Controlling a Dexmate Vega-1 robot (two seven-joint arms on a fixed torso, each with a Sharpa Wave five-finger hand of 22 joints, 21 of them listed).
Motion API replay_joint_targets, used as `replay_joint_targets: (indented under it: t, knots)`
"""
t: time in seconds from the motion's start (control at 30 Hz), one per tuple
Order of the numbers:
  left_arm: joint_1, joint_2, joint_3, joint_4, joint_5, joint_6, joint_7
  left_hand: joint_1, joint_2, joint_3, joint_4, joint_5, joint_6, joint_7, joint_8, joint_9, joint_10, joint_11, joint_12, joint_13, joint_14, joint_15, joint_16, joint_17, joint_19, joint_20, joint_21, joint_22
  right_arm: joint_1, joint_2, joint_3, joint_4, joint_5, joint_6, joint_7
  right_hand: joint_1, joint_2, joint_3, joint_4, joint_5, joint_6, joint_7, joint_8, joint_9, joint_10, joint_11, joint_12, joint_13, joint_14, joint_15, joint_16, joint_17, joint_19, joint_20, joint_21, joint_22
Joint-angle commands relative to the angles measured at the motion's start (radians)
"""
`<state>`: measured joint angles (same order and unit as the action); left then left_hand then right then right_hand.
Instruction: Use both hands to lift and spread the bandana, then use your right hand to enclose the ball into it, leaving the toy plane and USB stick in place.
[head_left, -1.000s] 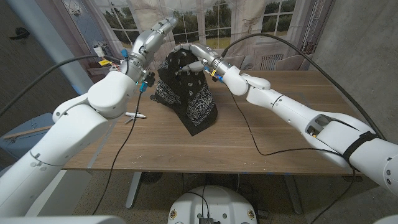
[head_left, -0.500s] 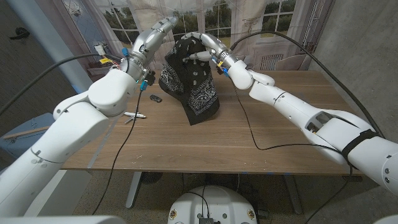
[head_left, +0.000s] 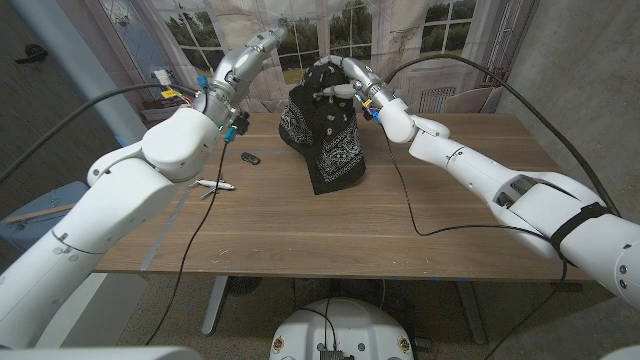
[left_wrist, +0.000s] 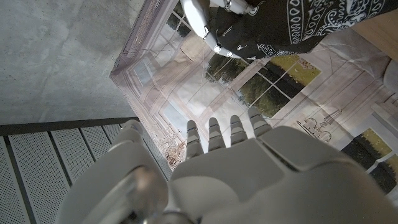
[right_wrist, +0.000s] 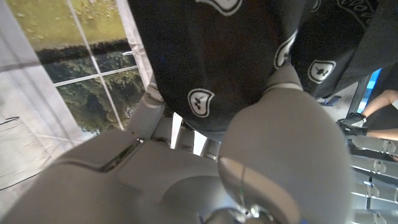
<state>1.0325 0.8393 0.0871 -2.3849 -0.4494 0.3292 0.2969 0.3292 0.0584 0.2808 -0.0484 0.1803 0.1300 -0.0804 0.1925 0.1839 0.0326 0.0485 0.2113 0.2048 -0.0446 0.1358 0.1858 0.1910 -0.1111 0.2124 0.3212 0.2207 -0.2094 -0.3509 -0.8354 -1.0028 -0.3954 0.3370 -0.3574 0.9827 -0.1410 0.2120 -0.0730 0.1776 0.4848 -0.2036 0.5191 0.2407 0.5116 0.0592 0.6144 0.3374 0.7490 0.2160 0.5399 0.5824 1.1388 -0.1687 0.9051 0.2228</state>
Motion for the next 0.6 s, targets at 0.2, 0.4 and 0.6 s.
replay_joint_targets:
  t: [0.2,0.4,0.6]
  knots:
    - [-0.059,0.001,0.05,0.055,-0.021,-0.043,-0.038,-0.009,0.0,0.005,-0.006,0.002,-0.002,0.002,0.0,0.003,-0.007,0.0,0.004,0.003,-0.01,0.004,0.007,0.002,-0.009,0.003,-0.003,0.003,-0.012,-0.13,-0.065,-0.089,-0.144,-0.097,0.029,0.366,0.278,0.19,-0.11,0.001,0.361,0.178,0.013,0.001,0.255,-0.05,0.004,0.053,0.319,-0.446,-0.033,0.019,-0.089,-0.055,0.03,0.008]
    - [-0.077,0.003,0.067,0.062,-0.026,-0.043,-0.042,-0.01,0.0,0.006,-0.007,0.002,0.0,0.003,0.001,0.003,-0.007,0.0,0.004,0.003,-0.011,0.004,0.007,0.002,-0.009,0.003,-0.004,0.003,-0.024,-0.141,-0.051,-0.077,-0.127,-0.114,0.043,0.387,0.273,0.194,-0.11,0.002,0.368,0.183,0.014,0.001,0.246,-0.054,0.002,0.057,0.312,-0.447,-0.043,0.024,-0.096,-0.055,0.04,0.01]
    - [-0.099,0.001,0.084,0.067,-0.022,-0.039,-0.038,-0.011,0.0,0.006,-0.008,0.002,0.0,0.004,0.001,0.003,-0.008,0.0,0.004,0.003,-0.011,0.003,0.008,0.002,-0.01,0.003,-0.004,0.003,-0.045,-0.154,-0.015,-0.079,-0.067,-0.06,0.034,0.395,0.275,0.194,-0.102,0.001,0.37,0.182,0.013,0.0,0.251,-0.056,0.004,0.06,0.319,-0.445,-0.046,0.031,-0.104,-0.053,0.051,0.012]
